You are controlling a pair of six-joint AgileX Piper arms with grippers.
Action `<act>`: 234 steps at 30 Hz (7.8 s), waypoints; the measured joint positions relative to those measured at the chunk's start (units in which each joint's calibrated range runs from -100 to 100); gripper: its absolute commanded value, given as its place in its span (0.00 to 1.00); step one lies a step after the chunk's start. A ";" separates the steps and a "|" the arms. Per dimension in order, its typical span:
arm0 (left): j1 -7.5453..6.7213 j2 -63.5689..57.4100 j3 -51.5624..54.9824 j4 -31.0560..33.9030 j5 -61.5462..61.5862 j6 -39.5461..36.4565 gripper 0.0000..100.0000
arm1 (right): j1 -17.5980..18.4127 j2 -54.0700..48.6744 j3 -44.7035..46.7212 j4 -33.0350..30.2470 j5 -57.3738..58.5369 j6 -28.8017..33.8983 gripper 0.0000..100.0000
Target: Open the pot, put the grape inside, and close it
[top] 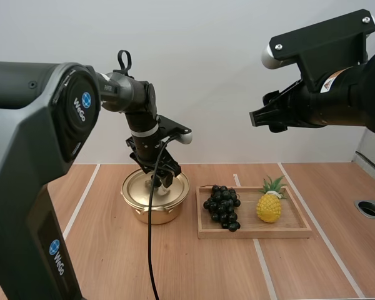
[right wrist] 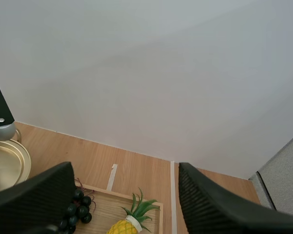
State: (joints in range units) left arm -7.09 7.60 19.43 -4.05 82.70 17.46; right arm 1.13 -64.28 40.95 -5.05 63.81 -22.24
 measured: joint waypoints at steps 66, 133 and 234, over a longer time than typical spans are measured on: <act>0.00 -48.36 -40.58 1.21 -8.33 -12.42 0.00 | 0.00 10.95 0.00 15.15 8.39 -1.59 1.00; 0.00 -49.18 -60.07 1.21 -5.35 -14.93 0.00 | 3.38 64.15 -12.28 15.90 11.68 -2.08 1.00; 0.00 -49.18 -64.43 1.21 -13.93 -14.23 0.00 | 9.19 35.72 -28.47 25.94 20.99 -11.27 0.00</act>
State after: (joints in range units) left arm -7.09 -41.57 -45.00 -2.84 68.78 3.23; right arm 10.32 -28.56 12.48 20.89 84.80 -33.51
